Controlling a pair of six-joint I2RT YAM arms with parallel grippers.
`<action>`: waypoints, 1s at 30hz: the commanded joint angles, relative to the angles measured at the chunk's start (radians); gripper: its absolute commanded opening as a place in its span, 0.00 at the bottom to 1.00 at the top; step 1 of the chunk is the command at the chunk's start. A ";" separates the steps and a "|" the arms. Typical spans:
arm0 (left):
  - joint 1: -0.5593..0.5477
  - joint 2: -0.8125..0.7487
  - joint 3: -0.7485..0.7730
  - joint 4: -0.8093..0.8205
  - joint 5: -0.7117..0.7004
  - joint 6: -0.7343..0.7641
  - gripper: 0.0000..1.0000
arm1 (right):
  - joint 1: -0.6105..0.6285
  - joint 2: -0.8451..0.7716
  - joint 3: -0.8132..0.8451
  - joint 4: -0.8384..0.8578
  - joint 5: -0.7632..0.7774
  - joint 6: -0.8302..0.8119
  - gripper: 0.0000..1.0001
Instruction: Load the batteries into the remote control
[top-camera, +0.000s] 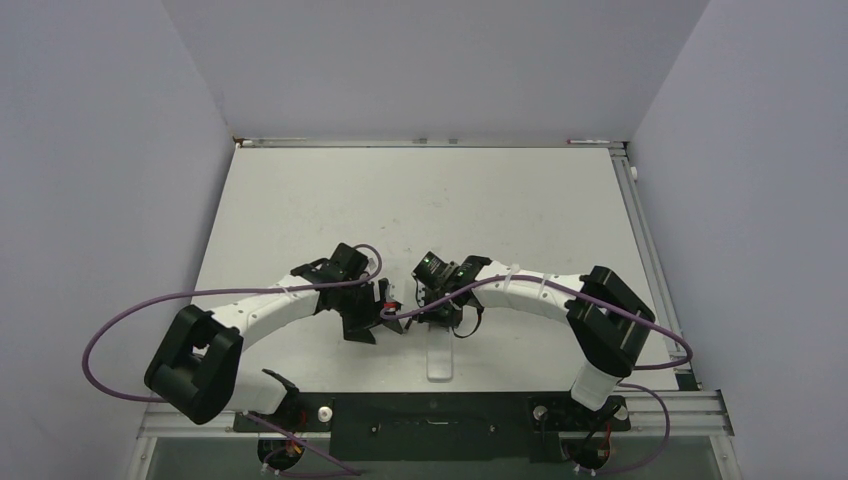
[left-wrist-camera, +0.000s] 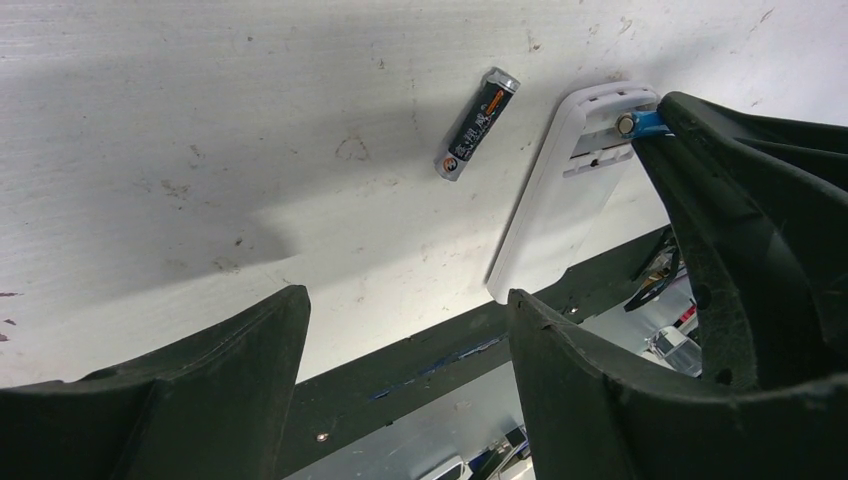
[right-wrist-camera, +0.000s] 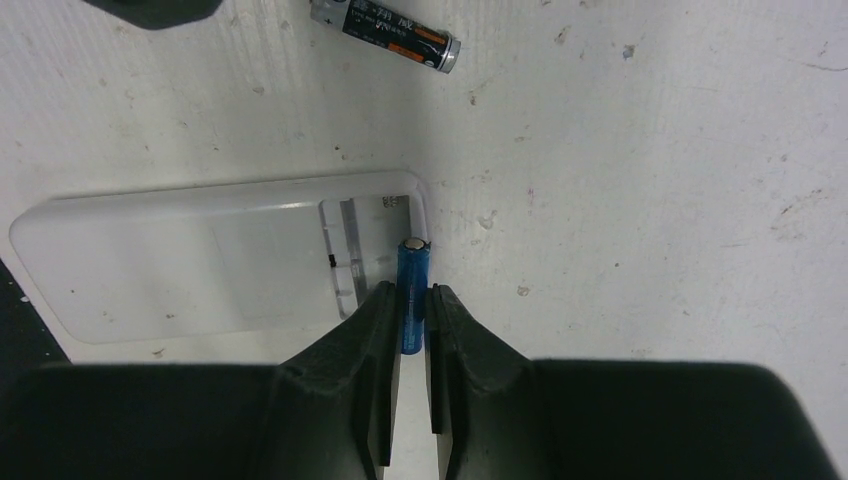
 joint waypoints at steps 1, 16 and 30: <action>0.008 -0.034 0.001 0.009 0.008 -0.010 0.69 | 0.009 0.002 0.036 0.011 -0.007 -0.012 0.14; 0.008 -0.052 -0.006 0.006 0.007 -0.015 0.70 | 0.017 0.025 0.044 -0.004 -0.024 -0.015 0.17; 0.008 -0.064 -0.007 0.001 0.001 -0.016 0.70 | 0.024 0.041 0.046 -0.009 -0.025 -0.018 0.18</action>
